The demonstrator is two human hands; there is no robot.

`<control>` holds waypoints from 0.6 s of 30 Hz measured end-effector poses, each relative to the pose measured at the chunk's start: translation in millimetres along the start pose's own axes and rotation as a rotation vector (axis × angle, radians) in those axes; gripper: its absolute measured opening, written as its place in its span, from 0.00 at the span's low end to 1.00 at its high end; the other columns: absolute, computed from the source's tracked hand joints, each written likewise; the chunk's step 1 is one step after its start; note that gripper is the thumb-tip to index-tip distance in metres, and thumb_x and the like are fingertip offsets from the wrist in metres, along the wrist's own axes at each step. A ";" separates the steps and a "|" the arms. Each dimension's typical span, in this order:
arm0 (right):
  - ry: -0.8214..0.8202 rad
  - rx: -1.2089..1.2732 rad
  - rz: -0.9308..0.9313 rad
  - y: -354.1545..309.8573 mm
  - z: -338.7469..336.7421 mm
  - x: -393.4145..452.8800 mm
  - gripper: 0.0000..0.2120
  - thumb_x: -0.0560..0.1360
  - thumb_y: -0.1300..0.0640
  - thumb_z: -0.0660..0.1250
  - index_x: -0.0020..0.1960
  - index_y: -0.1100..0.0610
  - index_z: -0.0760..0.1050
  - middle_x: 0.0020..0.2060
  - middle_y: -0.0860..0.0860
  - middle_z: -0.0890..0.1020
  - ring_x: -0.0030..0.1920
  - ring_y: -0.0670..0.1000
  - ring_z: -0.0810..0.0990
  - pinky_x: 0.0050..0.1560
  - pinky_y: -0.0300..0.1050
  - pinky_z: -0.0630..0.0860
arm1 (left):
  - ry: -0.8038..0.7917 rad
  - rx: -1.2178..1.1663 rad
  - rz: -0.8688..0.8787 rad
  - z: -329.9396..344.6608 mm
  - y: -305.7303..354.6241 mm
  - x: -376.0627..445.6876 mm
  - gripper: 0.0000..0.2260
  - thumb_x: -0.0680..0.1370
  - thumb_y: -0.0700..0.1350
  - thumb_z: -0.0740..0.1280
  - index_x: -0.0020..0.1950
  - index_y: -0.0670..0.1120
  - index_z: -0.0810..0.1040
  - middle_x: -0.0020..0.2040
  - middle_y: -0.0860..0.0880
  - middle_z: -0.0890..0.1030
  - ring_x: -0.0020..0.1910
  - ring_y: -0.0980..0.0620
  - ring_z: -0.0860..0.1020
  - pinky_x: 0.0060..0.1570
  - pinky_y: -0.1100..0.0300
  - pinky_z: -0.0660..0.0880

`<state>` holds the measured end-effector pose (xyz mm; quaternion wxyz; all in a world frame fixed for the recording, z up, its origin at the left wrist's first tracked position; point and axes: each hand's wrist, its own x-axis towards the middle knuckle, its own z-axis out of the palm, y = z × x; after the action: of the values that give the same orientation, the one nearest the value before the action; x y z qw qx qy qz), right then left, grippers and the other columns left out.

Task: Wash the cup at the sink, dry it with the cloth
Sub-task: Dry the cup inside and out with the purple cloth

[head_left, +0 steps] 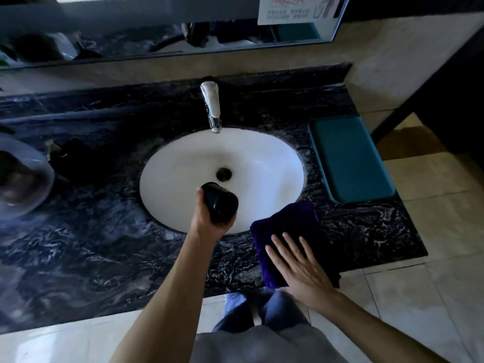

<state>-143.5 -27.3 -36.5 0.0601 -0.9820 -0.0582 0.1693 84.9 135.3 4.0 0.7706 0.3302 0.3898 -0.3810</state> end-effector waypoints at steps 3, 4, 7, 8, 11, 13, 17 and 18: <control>0.025 -0.030 -0.025 -0.6 0.9 -1.3 0.56 0.61 0.31 0.76 0.80 0.58 0.63 0.79 0.59 0.66 0.79 0.64 0.64 0.74 0.67 0.58 | 0.007 0.012 0.004 -4.8 0.2 -5.1 0.30 0.80 0.70 0.61 0.61 0.44 0.78 0.50 0.42 0.81 0.48 0.44 0.80 0.45 0.50 0.78; 0.025 -0.032 -0.037 0.5 0.0 -2.9 0.54 0.62 0.32 0.76 0.79 0.59 0.65 0.79 0.58 0.68 0.78 0.64 0.66 0.74 0.66 0.58 | 0.015 0.017 0.003 -6.2 0.5 -6.5 0.30 0.80 0.70 0.62 0.60 0.44 0.78 0.50 0.42 0.81 0.48 0.44 0.80 0.45 0.50 0.78; 0.097 0.046 -0.040 1.0 -7.5 -4.6 0.43 0.70 0.40 0.75 0.79 0.57 0.67 0.79 0.54 0.68 0.79 0.60 0.65 0.75 0.60 0.55 | 0.033 0.015 0.006 -7.4 0.9 -9.5 0.31 0.79 0.69 0.63 0.67 0.44 0.77 0.53 0.41 0.81 0.49 0.44 0.80 0.45 0.49 0.78; 0.156 0.155 -0.017 -0.5 -10.5 -3.0 0.38 0.74 0.45 0.74 0.79 0.55 0.66 0.79 0.51 0.66 0.80 0.57 0.62 0.77 0.56 0.52 | 0.031 0.012 0.015 -7.1 1.1 -10.1 0.32 0.79 0.69 0.64 0.71 0.45 0.75 0.57 0.41 0.81 0.49 0.43 0.80 0.45 0.49 0.78; 0.171 0.905 0.288 -6.2 -35.0 5.3 0.22 0.81 0.46 0.67 0.71 0.55 0.76 0.70 0.48 0.76 0.76 0.50 0.68 0.75 0.43 0.59 | 0.038 0.009 0.055 -5.1 2.7 -11.2 0.35 0.79 0.69 0.66 0.77 0.46 0.72 0.71 0.41 0.77 0.58 0.42 0.79 0.45 0.48 0.78; 0.298 1.381 0.532 -10.5 -58.7 14.7 0.27 0.76 0.36 0.66 0.55 0.60 0.83 0.52 0.51 0.86 0.58 0.52 0.83 0.62 0.47 0.74 | 0.037 0.007 0.071 -2.2 5.5 -12.5 0.35 0.78 0.68 0.67 0.77 0.46 0.72 0.74 0.40 0.76 0.62 0.41 0.79 0.45 0.47 0.79; 0.484 2.019 0.721 -8.5 -93.4 38.8 0.31 0.76 0.38 0.62 0.67 0.60 0.78 0.62 0.60 0.84 0.63 0.59 0.83 0.61 0.56 0.78 | 0.017 0.047 0.122 9.9 11.9 -23.5 0.31 0.79 0.66 0.67 0.73 0.45 0.74 0.65 0.40 0.80 0.53 0.43 0.82 0.45 0.47 0.81; 0.505 2.094 0.724 -8.6 -101.5 45.8 0.33 0.75 0.36 0.62 0.69 0.59 0.77 0.63 0.60 0.84 0.62 0.59 0.83 0.58 0.55 0.80 | -0.001 0.084 0.155 13.1 13.5 -26.2 0.29 0.79 0.66 0.67 0.71 0.45 0.75 0.63 0.41 0.81 0.52 0.43 0.82 0.45 0.48 0.82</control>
<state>-67.0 -22.6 44.7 0.8088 -0.4143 0.4130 -0.0608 90.2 140.0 35.5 0.7835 0.3910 0.3465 -0.3364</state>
